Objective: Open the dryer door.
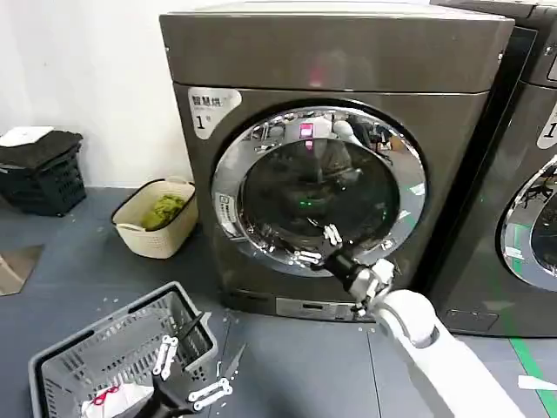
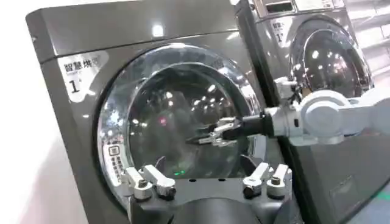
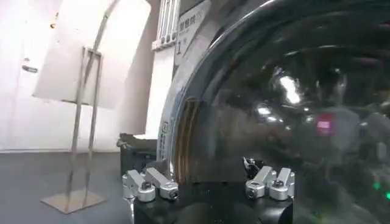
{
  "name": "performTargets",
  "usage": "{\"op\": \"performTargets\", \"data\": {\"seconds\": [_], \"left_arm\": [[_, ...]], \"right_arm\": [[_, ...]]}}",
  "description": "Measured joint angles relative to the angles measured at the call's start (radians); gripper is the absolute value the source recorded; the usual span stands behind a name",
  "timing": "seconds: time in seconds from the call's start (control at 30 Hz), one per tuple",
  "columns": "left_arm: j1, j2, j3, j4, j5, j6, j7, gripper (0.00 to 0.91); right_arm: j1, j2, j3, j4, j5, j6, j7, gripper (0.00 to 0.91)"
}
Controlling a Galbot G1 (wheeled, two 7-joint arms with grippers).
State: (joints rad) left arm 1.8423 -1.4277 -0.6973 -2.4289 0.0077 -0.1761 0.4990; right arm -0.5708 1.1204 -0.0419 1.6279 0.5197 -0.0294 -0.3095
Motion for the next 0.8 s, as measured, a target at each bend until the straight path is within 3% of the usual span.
{"op": "performTargets", "data": {"seconds": [0.8], "left_arm": [[0.006,-0.003,-0.013,-0.003,-0.001,-0.005,0.001,0.907]], "right_arm": [[0.174,0.14,-0.133,-0.201,-0.026,0.017,-0.011,0.907]]}}
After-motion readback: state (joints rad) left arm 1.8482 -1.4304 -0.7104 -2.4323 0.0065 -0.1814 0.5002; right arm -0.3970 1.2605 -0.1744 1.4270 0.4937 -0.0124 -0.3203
